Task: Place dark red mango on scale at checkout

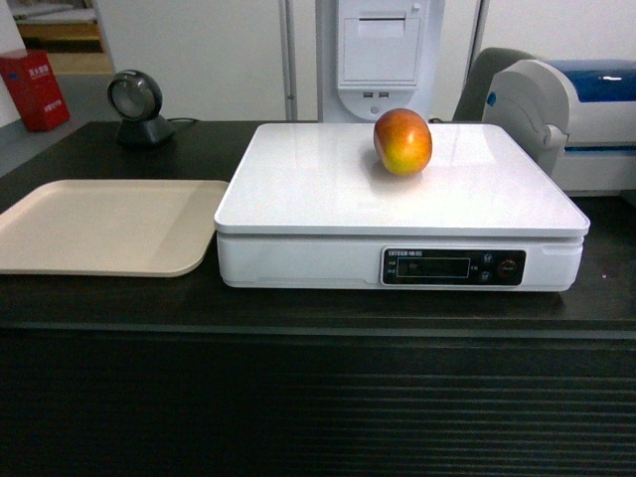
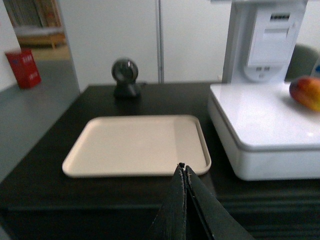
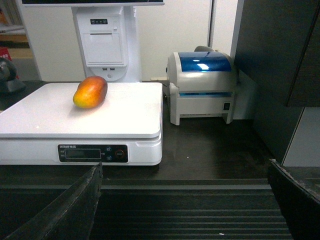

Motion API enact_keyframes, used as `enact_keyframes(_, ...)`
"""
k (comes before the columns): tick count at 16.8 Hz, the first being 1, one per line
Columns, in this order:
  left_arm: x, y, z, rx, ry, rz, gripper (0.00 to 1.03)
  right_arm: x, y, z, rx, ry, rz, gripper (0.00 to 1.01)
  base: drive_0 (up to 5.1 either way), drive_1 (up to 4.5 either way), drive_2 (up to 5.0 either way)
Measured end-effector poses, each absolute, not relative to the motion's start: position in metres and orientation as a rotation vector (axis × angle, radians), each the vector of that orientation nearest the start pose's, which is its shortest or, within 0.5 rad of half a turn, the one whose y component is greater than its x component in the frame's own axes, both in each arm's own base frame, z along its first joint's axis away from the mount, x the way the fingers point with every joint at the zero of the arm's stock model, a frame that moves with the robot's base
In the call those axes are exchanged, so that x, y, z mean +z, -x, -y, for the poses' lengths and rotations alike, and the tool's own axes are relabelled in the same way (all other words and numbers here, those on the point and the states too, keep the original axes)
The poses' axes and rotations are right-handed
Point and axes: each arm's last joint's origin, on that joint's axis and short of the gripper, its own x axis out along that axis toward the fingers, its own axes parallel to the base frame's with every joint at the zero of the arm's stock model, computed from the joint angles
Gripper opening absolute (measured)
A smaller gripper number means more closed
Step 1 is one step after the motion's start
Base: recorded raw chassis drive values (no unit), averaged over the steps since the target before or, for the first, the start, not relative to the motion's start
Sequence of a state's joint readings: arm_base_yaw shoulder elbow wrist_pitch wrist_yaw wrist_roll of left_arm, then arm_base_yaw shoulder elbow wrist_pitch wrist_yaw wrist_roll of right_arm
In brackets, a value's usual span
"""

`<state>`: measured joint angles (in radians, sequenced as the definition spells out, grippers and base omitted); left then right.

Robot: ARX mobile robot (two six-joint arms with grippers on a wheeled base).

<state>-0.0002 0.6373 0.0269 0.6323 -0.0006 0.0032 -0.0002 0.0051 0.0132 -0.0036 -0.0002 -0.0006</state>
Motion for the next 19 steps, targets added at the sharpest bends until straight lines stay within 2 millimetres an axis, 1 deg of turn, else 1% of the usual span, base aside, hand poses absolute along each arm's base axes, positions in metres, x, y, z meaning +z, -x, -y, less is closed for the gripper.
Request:
enact_keyframes(3, 0.165, -0.134, 0.000, 0.000, -0.003, -0.016, 0.02, 0.167, -0.097, 0.000, 0.000, 0.000, 0.005, 0.98, 0.0, 0.00, 0.0)
enact_keyframes(8, 0.170, -0.120, 0.000, 0.000, -0.003, 0.010, 0.02, 0.167, -0.097, 0.000, 0.000, 0.001, 0.005, 0.98, 0.0, 0.00, 0.0)
enact_keyframes(19, 0.169, -0.109, 0.000, 0.000, -0.003, 0.010, 0.02, 0.167, -0.097, 0.000, 0.000, 0.001, 0.004, 0.98, 0.0, 0.00, 0.0)
